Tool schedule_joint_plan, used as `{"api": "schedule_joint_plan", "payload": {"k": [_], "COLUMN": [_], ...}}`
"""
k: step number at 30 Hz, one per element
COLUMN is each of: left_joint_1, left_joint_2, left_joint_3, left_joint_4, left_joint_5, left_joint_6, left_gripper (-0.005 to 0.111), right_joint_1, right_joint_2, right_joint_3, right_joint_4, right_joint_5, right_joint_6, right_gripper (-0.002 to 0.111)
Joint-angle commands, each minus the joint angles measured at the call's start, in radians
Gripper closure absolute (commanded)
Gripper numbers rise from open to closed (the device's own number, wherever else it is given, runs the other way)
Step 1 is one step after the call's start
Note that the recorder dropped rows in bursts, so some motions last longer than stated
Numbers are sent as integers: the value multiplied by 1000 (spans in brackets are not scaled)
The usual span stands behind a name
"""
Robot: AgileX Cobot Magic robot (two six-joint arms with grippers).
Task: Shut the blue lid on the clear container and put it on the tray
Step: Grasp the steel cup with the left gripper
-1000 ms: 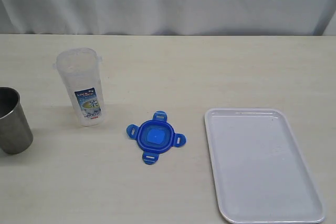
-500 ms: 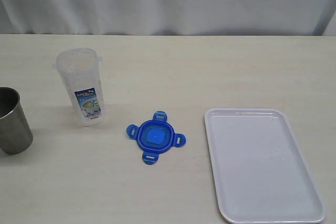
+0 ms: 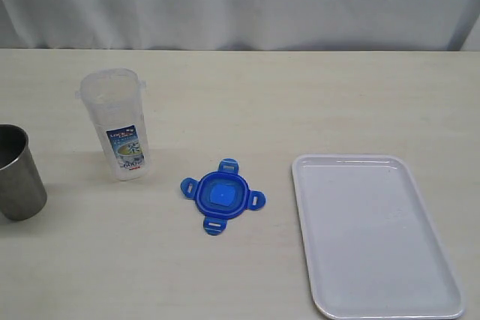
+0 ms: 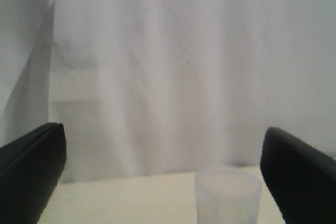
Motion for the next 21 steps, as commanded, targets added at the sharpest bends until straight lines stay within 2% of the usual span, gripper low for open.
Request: {"api": "schedule_joint_plan", "payload": {"k": [1, 10, 21], "left_joint_1": [1, 1, 1], "left_joint_2": [178, 467, 706], "left_joint_3": [2, 2, 2], "left_joint_4": [4, -68, -136], "left_joint_5": [-2, -140, -268], "left_joint_6": [54, 117, 195], "left_gripper": [2, 2, 2], "right_joint_1": [1, 1, 1], "right_joint_2": [-5, -5, -5], "right_joint_3": [2, 2, 2], "right_joint_4": [-3, -3, -3], "right_joint_5": [2, 2, 2], "right_joint_6": [-3, -3, -3], "right_gripper": [104, 104, 104]}}
